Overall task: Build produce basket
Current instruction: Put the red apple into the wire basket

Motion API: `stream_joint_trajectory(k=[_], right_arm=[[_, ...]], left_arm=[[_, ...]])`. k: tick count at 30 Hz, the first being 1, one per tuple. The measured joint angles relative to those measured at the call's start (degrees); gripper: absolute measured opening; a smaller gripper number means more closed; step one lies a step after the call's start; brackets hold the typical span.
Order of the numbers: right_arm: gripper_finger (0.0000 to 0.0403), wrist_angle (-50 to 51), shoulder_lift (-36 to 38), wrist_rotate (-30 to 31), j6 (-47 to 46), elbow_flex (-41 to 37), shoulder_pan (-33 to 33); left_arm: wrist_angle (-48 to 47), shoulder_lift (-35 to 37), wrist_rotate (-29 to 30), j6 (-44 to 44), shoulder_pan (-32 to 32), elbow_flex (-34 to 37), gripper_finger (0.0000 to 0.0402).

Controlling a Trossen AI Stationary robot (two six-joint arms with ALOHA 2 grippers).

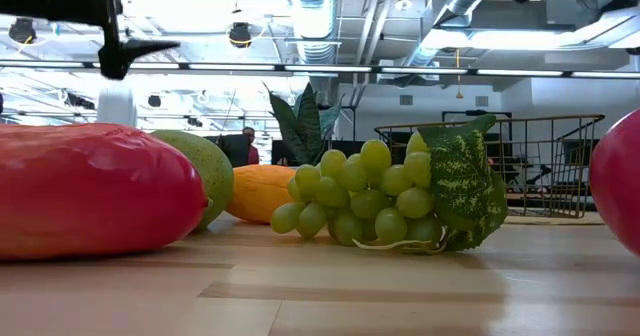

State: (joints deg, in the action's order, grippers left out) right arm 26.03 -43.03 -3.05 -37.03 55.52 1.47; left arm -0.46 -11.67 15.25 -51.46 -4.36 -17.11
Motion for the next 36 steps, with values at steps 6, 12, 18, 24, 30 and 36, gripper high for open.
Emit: stream_joint_trajectory(k=[6,12,18,24,30,36], right_arm=[[0.0297,21.82,-14.42,-6.14,-11.47,11.29,-10.83],[0.0297,27.08,-23.36,-4.78,-27.39,12.84,-26.86],[0.0297,25.06,-31.52,3.05,-41.39,12.84,-39.35],[0.0297,18.84,-41.15,4.52,-41.63,12.84,-43.32],[0.0297,13.94,-51.34,-5.25,-32.4,12.84,-40.28],[0.0297,17.08,-54.41,-4.24,-30.33,16.5,-39.41]], left_arm=[[0.0,-1.71,0.45,4.87,0.0,-3.35,0.0384],[-0.38,-1.72,0.55,5.26,0.0,-3.79,0.0384],[-3.69,-1.74,2.43,6.54,0.0,-3.79,0.0384],[-5.21,-1.76,3.42,7.72,0.0,-3.79,0.0384],[-5.23,-1.76,3.51,8.26,0.0,-3.79,0.0384],[-5.33,-1.84,4.06,7.71,0.0,-3.79,0.0384]])
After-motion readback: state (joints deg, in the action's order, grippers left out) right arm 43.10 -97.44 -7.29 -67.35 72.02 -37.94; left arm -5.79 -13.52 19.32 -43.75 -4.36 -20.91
